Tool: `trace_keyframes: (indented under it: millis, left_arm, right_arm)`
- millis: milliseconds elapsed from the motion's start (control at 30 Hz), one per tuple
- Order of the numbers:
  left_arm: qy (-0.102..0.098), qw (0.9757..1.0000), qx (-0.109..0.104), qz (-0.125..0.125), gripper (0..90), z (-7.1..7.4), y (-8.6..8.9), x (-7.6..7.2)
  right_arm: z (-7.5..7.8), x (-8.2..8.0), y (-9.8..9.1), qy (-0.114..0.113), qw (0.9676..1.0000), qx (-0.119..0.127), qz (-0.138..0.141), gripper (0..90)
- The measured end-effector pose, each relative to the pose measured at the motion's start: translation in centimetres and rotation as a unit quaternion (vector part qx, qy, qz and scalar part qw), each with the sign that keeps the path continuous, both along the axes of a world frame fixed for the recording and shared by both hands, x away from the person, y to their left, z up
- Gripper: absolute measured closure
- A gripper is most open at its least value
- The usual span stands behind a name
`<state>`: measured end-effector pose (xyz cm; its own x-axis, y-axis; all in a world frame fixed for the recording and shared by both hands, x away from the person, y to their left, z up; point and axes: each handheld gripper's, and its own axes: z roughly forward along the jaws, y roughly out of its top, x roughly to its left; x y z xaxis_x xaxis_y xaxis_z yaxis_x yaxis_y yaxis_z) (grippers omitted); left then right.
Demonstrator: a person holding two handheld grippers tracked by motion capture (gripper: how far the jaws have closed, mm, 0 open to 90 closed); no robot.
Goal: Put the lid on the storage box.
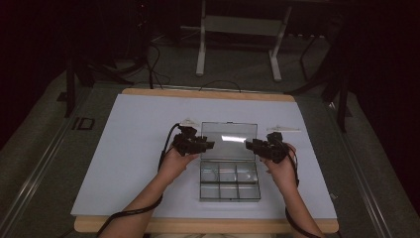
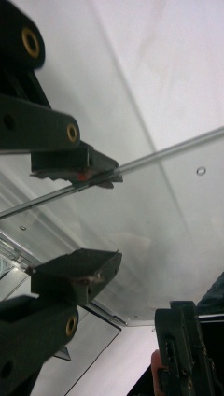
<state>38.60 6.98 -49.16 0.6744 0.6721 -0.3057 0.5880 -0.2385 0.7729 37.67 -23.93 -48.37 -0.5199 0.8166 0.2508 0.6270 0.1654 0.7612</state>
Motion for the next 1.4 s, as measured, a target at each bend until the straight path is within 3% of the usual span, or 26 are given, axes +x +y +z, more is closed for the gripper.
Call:
trace_keyframes:
  millis: [200,300,667,1400]
  left_arm:
    - [-0.028,0.9996,0.000,-0.001,62.9,0.8,0.0,-0.9]
    - [-0.033,0.9995,-0.001,-0.005,64.9,1.0,0.1,-1.0]
    - [-0.044,0.9988,-0.012,-0.016,65.3,1.7,0.3,-2.1]
    - [-0.054,0.9977,-0.002,-0.040,63.5,2.5,0.4,-4.6]
  right_arm:
    - [0.7,-0.8,-0.1,-0.018,0.9998,0.001,0.008,60.8]
    - [0.8,-1.1,-0.1,-0.023,0.9997,-0.001,0.010,60.9]
    - [1.6,-2.3,-0.3,-0.041,0.9988,-0.009,0.026,61.6]
    - [2.0,-4.7,-1.0,-0.054,0.9971,-0.006,0.054,60.1]
